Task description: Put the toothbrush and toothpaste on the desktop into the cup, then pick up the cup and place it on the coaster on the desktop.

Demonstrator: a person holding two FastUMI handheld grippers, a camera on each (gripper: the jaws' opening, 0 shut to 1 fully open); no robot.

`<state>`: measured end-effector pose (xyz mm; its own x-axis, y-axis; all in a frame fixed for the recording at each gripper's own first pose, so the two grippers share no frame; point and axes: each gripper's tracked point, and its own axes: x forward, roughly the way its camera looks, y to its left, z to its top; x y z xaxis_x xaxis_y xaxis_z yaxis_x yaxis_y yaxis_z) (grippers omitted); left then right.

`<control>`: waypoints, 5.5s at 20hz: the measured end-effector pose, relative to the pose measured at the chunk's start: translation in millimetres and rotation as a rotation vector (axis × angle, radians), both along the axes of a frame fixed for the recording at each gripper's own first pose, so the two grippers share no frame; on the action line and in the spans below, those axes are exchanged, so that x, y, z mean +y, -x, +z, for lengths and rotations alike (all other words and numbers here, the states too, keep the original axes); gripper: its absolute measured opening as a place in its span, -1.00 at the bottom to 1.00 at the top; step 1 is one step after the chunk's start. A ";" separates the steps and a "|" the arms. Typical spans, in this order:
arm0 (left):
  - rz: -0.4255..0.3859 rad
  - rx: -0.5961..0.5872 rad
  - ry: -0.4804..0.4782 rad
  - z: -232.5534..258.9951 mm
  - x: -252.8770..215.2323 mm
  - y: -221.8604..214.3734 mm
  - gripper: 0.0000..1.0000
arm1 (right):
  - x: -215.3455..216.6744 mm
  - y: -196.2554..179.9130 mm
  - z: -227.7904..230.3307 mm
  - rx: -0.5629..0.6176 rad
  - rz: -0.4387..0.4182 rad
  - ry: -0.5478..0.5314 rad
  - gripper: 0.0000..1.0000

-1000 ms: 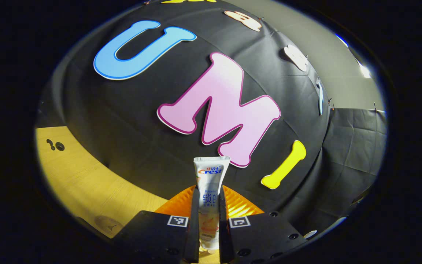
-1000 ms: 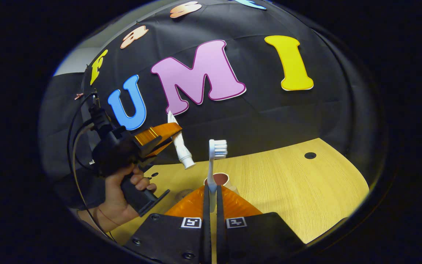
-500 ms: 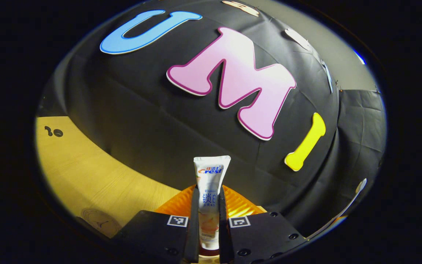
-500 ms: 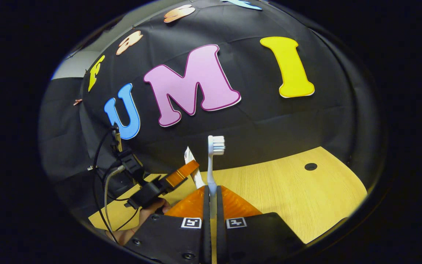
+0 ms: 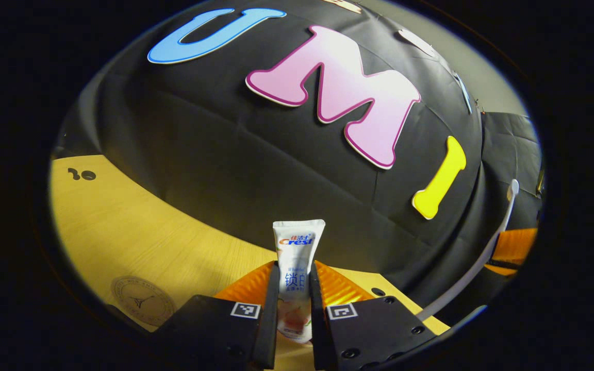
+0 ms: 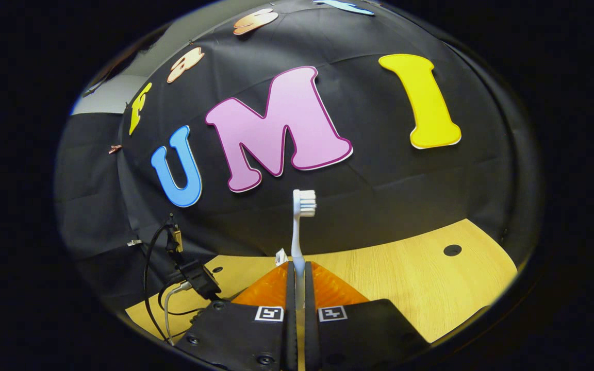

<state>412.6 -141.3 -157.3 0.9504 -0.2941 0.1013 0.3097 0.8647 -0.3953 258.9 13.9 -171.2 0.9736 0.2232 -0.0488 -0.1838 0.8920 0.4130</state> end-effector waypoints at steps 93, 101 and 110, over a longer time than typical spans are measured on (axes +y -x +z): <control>0.151 0.220 -0.114 -82.7 173.3 208.3 0.43 | 135.5 -66.5 -208.4 0.754 0.597 0.658 -0.37; 0.180 0.225 -0.093 -83.0 205.4 212.2 0.43 | 195.1 -67.7 -209.1 0.752 0.665 0.680 -0.37; 0.202 0.234 -0.054 -86.1 233.2 210.6 0.43 | 214.0 -70.7 -203.8 0.762 0.670 0.705 -0.38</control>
